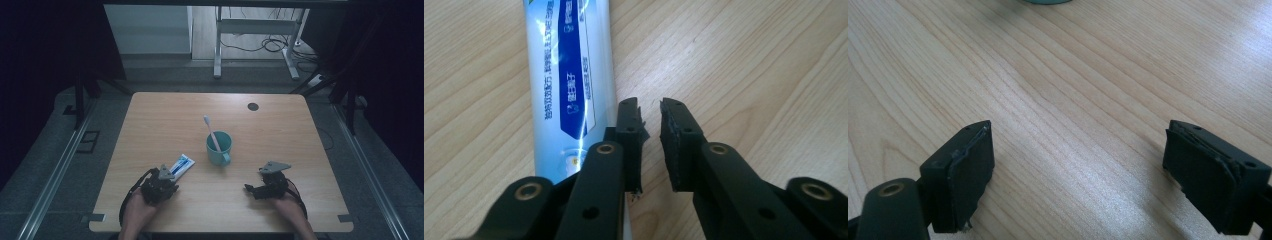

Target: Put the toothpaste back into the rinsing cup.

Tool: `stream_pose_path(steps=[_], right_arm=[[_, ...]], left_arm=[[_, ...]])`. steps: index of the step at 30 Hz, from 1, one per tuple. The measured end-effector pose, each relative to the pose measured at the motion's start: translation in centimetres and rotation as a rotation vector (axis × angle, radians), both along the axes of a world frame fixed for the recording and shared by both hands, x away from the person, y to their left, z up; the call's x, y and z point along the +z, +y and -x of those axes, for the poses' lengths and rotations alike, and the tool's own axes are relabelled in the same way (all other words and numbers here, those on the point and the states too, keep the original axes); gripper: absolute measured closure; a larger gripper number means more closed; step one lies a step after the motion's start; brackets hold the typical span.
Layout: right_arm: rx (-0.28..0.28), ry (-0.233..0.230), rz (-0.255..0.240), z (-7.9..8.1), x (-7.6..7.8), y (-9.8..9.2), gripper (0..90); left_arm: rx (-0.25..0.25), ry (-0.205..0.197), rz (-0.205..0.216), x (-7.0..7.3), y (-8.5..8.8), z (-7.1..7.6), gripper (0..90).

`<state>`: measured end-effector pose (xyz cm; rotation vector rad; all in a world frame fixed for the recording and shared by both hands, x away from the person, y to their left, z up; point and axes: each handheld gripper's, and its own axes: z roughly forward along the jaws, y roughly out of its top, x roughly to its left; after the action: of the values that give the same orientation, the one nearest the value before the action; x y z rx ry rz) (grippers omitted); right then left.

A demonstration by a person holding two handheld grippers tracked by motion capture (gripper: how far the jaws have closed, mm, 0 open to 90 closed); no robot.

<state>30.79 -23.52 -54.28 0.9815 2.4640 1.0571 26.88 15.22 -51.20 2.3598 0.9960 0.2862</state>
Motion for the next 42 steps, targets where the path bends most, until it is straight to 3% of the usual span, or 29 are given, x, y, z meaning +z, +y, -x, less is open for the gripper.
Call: stream_pose_path(steps=[9,16,20,26,33,42], right_arm=[[0.001,0.0,0.0,0.0,0.0,0.0,13.2],[0.002,0.0,0.0,0.0,0.0,0.0,13.2],[0.001,0.0,0.001,0.0,0.0,0.0,13.2],[0.002,-0.001,0.002,0.0,0.0,0.0,13.2],[0.002,-0.001,0.002,0.0,0.0,0.0,13.2],[0.002,-0.001,0.002,0.0,0.0,0.0,13.2]], left_arm=[[0.013,-0.031,0.038,1.4,0.6,-0.1,64.0],[0.029,-0.004,-0.003,2.0,1.0,-0.7,49.0],[0.049,0.042,0.008,2.4,1.4,-1.5,44.0],[0.073,0.152,-0.019,2.3,1.5,-3.0,39.3],[0.08,0.239,-0.111,1.7,0.9,-4.2,36.6],[0.067,0.318,-0.217,1.1,0.1,-5.4,38.1]])
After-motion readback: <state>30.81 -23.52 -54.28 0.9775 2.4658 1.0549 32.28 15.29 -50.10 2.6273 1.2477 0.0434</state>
